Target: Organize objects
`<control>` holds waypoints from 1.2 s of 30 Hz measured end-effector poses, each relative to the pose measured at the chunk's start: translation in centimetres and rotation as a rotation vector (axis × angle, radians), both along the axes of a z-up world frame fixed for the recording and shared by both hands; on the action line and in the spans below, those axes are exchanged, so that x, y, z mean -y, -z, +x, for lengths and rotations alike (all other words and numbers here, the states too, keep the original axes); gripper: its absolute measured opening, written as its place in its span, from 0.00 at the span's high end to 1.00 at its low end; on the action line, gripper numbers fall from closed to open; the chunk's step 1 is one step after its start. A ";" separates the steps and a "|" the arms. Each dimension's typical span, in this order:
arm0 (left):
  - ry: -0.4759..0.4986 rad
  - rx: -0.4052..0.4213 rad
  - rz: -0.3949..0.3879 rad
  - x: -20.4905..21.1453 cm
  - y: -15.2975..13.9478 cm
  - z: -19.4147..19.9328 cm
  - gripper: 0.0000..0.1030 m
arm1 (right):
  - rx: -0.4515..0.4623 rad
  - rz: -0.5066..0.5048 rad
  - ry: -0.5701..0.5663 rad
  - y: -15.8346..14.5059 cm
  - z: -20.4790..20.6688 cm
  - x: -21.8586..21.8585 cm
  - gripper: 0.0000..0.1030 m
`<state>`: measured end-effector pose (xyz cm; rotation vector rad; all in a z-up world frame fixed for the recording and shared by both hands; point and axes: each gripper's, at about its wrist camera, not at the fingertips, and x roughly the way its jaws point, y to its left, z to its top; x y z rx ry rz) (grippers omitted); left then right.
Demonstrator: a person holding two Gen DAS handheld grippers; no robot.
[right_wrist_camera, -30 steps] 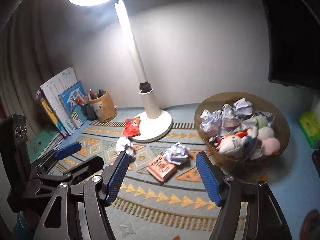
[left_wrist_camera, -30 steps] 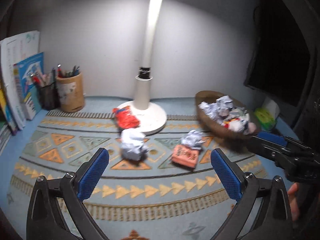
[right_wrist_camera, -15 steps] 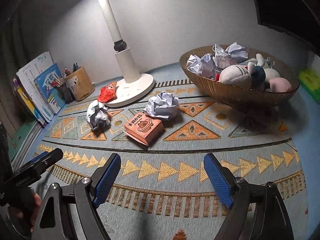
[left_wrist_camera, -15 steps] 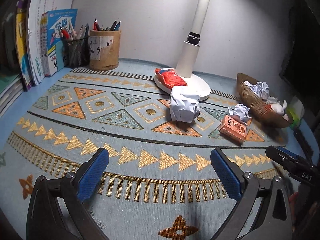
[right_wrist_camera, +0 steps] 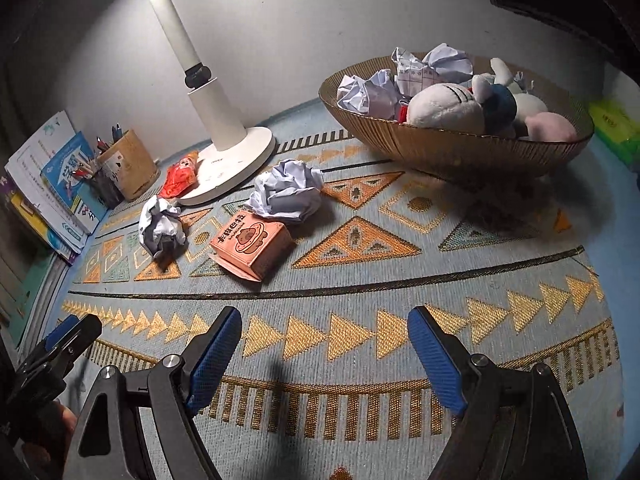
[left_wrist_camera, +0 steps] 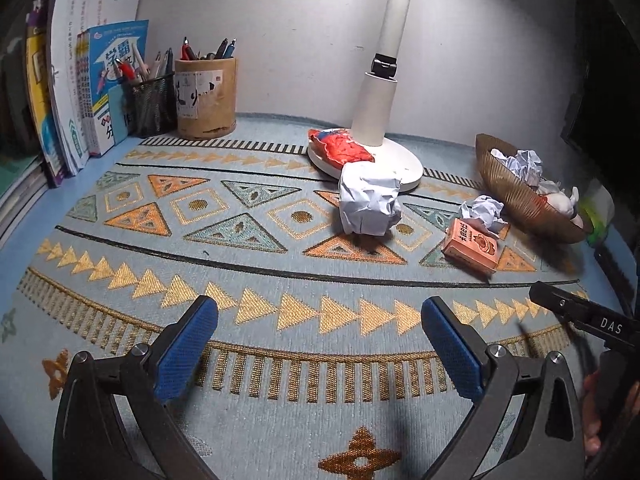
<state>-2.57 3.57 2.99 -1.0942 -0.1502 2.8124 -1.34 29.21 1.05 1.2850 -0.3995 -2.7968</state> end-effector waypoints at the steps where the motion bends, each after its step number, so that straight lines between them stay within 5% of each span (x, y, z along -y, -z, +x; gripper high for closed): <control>1: 0.001 -0.003 -0.008 -0.1 0.0 0.1 0.01 | 0.000 0.003 0.003 0.0 0.0 0.0 0.19; 8: 0.015 -0.002 -0.021 -0.4 -0.2 0.1 0.01 | 0.004 0.034 0.006 0.0 0.0 0.4 0.19; 13: 0.058 0.061 0.019 -0.4 -0.7 -2.0 0.01 | 0.044 -0.054 -0.011 -0.4 -1.0 -0.4 0.19; 18: 0.116 0.060 -0.008 -1.9 -2.5 -6.3 0.01 | 0.016 -0.067 -0.030 -2.7 -4.6 0.0 0.19; 26: 0.104 0.098 -0.005 -3.4 -0.2 -11.6 0.03 | 0.045 -0.022 -0.023 -0.5 -10.5 1.7 0.29; 32: 0.097 0.123 0.021 -3.7 1.0 -12.5 0.24 | 0.039 0.013 -0.033 0.4 -11.5 2.1 0.29; 36: 0.137 0.114 0.041 -3.7 1.0 -12.1 0.29 | 0.039 -0.005 -0.033 0.7 -11.5 1.7 0.43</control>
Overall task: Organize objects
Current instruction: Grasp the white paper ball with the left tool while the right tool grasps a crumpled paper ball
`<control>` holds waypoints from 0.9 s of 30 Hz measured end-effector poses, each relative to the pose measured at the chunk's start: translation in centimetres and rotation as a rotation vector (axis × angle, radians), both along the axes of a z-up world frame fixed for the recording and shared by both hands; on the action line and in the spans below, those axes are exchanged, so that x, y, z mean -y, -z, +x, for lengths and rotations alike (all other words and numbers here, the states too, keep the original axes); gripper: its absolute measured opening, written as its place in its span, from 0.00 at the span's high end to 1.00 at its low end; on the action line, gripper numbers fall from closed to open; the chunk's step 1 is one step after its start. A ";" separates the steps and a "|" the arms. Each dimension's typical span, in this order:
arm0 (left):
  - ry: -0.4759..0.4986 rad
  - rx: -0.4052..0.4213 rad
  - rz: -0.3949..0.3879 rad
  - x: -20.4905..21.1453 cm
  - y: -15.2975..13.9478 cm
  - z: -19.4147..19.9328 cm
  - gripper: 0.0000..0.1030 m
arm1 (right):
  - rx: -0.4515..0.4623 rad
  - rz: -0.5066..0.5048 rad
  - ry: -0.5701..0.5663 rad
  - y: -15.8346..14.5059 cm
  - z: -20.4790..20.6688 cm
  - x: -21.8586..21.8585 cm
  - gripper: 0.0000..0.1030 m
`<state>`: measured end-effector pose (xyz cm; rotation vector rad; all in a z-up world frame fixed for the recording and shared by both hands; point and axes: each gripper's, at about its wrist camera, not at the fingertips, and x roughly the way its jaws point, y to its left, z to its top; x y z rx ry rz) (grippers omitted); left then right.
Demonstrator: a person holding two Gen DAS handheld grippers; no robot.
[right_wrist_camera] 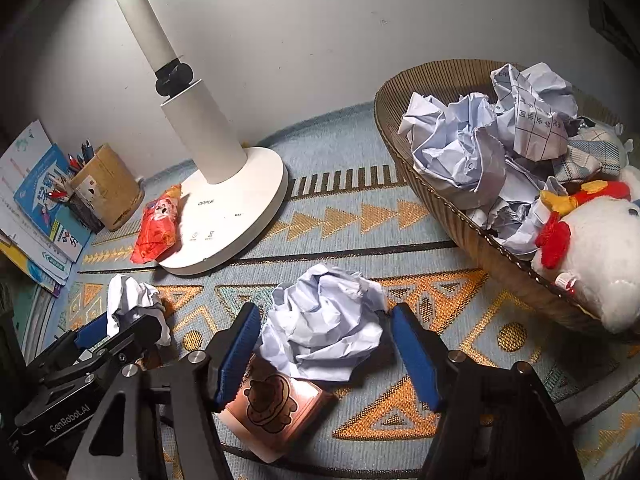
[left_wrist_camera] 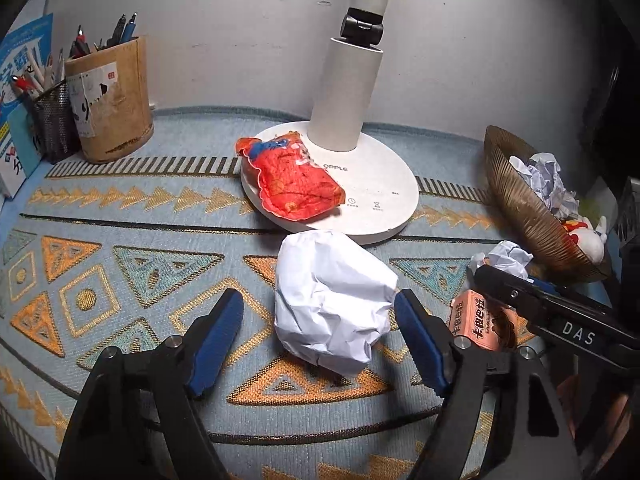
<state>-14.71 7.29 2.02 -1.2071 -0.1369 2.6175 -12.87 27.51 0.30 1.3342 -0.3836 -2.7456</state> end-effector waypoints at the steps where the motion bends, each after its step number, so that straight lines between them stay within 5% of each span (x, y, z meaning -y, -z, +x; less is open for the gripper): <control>1: 0.006 -0.005 0.002 0.0 0.0 0.1 0.38 | -0.011 -0.006 0.004 -0.1 0.1 -0.2 0.43; 4: 0.032 -0.009 -0.012 -0.5 0.1 0.4 0.53 | -0.044 -0.032 -0.009 -0.5 0.8 -0.5 0.46; 10: 0.030 -0.125 -0.110 -1.7 -0.8 2.1 0.53 | -0.157 0.009 -0.068 -2.0 2.6 1.1 0.48; 16: 0.004 -0.097 -0.089 -1.1 -1.4 2.3 0.54 | -0.202 0.085 -0.080 -3.1 4.6 2.6 0.48; 22: 0.100 -0.206 -0.041 -5.4 -8.0 3.8 0.54 | -0.289 -0.046 -0.074 -8.5 8.3 -1.1 0.48; 27: 0.219 -0.294 -0.051 -13.0 -12.5 2.1 0.54 | -0.367 0.004 0.077 -14.1 9.2 -9.0 0.48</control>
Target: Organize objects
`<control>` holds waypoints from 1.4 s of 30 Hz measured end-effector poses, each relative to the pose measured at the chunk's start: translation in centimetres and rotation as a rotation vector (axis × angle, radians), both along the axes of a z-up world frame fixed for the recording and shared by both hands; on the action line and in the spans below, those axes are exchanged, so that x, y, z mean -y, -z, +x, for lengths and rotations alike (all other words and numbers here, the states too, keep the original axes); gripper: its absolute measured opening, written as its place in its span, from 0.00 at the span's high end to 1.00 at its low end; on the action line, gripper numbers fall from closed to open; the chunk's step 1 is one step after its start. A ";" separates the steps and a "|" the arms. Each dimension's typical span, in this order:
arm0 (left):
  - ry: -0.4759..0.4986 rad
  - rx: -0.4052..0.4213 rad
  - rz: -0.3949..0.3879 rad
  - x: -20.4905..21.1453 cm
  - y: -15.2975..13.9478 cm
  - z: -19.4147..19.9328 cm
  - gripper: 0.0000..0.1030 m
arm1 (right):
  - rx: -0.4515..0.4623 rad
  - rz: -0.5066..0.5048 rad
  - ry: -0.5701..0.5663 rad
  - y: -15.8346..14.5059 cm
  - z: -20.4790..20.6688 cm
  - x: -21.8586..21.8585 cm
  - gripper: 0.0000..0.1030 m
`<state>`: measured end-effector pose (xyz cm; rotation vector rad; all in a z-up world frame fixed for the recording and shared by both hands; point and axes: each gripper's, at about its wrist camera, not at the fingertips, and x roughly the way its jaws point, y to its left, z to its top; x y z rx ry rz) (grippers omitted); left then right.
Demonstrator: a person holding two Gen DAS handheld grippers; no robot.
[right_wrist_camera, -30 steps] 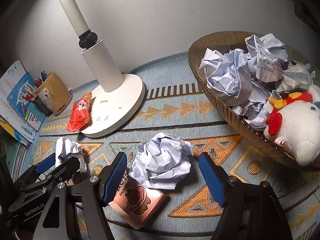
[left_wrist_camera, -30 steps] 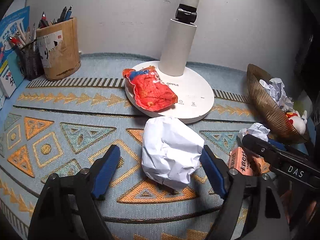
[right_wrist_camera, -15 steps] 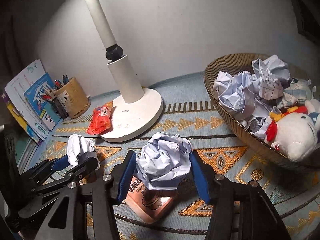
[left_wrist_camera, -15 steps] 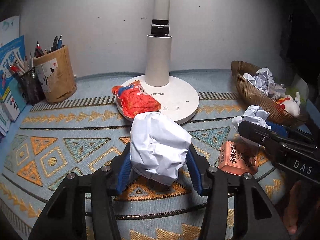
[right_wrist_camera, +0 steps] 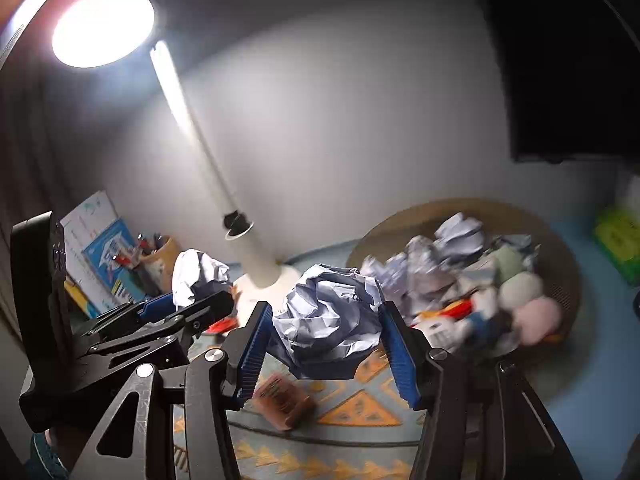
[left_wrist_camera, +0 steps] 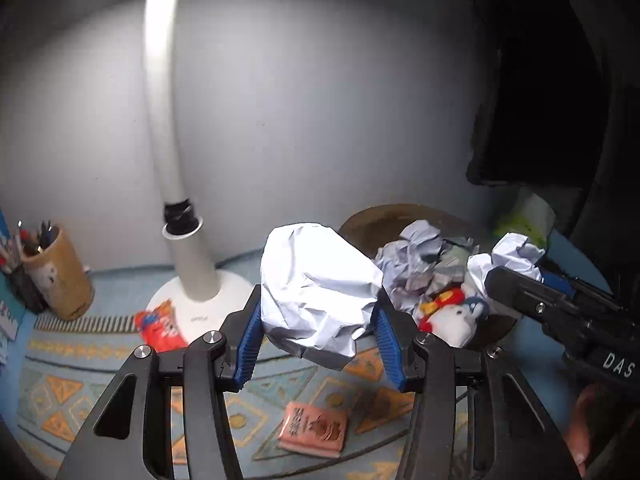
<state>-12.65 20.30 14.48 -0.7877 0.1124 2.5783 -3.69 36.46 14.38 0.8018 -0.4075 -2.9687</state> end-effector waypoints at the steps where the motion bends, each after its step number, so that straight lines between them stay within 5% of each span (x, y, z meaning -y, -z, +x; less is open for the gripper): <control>1: 0.016 -0.006 -0.005 -1.5 -0.3 -0.8 0.54 | 0.002 0.006 0.045 -0.5 -0.4 -1.8 0.48; 6: 0.072 0.054 0.010 -7.3 1.0 -6.3 0.54 | 0.066 -0.099 0.155 -0.3 -4.2 -9.7 0.48; 10: 0.092 0.079 0.009 -9.5 2.7 -9.2 0.53 | 0.126 -0.085 0.152 0.9 -8.3 -10.4 0.48; 12: 0.108 0.100 0.014 -10.1 3.4 -10.4 0.48 | 0.127 -0.035 0.175 0.9 -10.0 -10.0 0.47; 16: 0.134 0.132 0.048 -10.2 4.1 -11.6 0.20 | 0.166 -0.050 0.214 1.7 -12.5 -10.9 0.31; 20: 0.157 0.129 0.065 -9.1 3.7 -10.7 0.19 | 0.168 -0.104 0.224 2.2 -11.5 -11.8 0.31; 32: 0.061 0.043 0.083 1.2 0.2 -0.7 0.18 | 0.090 -0.042 0.142 -2.8 -0.5 -5.9 0.31; 42: -0.305 -0.013 0.046 14.5 1.2 6.2 0.18 | 0.090 -0.044 -0.055 -2.4 4.1 3.8 0.18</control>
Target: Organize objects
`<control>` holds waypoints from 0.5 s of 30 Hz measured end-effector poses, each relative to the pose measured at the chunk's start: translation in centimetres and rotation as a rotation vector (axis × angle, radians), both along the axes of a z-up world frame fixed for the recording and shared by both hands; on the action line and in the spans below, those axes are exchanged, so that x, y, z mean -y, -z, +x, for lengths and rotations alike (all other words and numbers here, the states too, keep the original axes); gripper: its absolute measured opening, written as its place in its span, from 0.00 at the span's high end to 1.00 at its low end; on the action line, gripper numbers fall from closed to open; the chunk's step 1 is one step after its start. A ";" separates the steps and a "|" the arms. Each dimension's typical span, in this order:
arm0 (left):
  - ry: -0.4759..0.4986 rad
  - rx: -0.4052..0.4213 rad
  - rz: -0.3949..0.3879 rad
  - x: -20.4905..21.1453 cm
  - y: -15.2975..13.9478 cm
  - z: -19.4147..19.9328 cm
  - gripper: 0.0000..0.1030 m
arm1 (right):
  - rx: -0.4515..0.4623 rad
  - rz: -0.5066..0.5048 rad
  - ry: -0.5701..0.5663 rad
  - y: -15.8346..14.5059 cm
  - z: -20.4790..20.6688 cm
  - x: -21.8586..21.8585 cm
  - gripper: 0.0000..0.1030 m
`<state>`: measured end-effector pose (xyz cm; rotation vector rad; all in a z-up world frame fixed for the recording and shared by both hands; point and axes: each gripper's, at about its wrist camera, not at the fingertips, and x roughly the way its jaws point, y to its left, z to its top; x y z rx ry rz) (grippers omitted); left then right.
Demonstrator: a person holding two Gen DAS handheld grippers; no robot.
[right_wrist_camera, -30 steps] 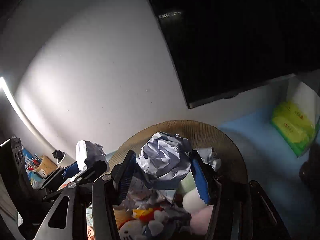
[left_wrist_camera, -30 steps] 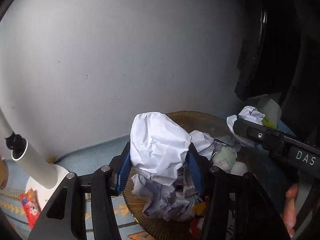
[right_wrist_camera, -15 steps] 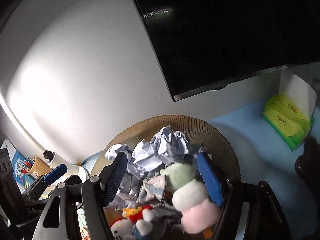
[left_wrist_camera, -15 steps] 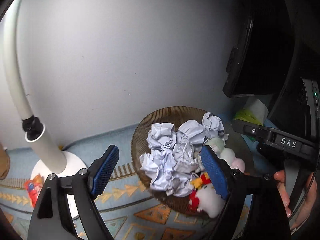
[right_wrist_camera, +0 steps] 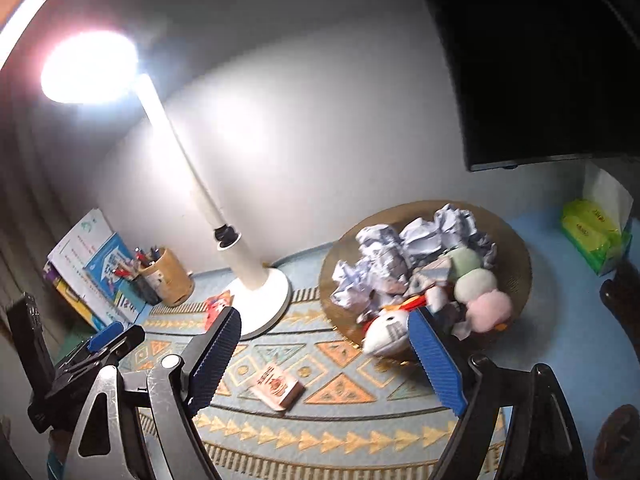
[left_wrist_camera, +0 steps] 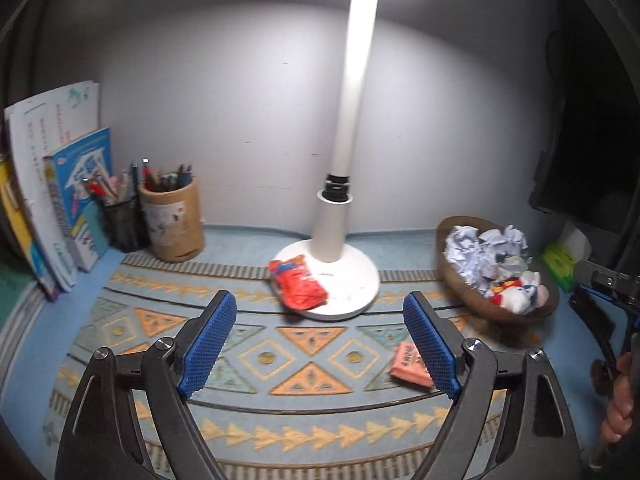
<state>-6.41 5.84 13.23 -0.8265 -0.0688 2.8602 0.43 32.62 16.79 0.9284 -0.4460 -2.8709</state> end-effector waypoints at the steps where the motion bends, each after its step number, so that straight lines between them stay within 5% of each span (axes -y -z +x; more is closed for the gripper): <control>1: -0.012 0.008 -0.016 0.7 0.5 0.2 0.18 | 0.017 0.000 -0.019 0.8 0.0 1.2 0.18; 9: -0.176 0.089 -0.040 4.4 7.6 0.2 0.18 | 0.105 0.045 -0.132 11.8 -1.9 6.3 0.18; 12: -0.154 0.094 -0.039 4.0 9.2 0.0 0.17 | 0.133 0.052 -0.156 13.2 -2.4 6.6 0.18; 15: -0.119 0.200 -0.045 3.6 10.5 -1.1 0.16 | 0.140 0.063 -0.146 13.6 -2.5 6.7 0.13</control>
